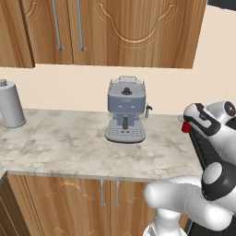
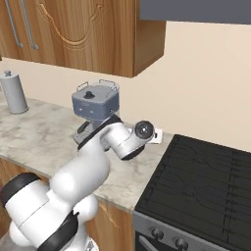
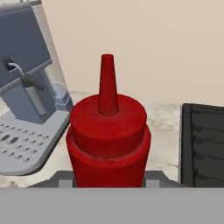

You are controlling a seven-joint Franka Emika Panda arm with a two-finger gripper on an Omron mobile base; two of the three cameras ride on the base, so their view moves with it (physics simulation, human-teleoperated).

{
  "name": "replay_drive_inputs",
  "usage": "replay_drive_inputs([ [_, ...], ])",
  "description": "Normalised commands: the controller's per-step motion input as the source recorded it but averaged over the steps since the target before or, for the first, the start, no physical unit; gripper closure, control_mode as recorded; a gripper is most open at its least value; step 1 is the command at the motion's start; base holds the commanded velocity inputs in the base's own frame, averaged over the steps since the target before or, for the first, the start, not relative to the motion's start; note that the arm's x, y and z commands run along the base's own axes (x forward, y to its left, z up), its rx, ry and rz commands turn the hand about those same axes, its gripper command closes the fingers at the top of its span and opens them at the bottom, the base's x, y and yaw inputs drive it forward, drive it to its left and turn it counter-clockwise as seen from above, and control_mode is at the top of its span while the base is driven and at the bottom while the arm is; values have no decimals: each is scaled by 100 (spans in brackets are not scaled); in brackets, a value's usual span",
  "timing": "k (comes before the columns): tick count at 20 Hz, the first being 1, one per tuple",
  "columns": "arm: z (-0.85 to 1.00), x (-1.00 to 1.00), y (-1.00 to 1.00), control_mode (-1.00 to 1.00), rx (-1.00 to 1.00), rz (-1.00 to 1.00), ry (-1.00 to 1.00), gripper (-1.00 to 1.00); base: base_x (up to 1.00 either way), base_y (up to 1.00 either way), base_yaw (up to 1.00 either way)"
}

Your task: Collect the turmeric, ketchup, and shaker from the cabinet and place them next to the stove.

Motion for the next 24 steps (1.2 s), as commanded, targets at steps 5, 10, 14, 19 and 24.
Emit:
replay_drive_inputs([
  [5,-35,31,-10,-100,0,6,0,100,0,0,0],
  [10,-35,33,-10,-100,0,6,0,100,0,0,0],
  [14,-35,22,-5,-100,0,8,0,100,0,0,0],
  [19,-38,15,-2,-100,0,8,0,100,0,0,0],
  [24,-42,11,0,-100,0,8,0,100,0,0,0],
])
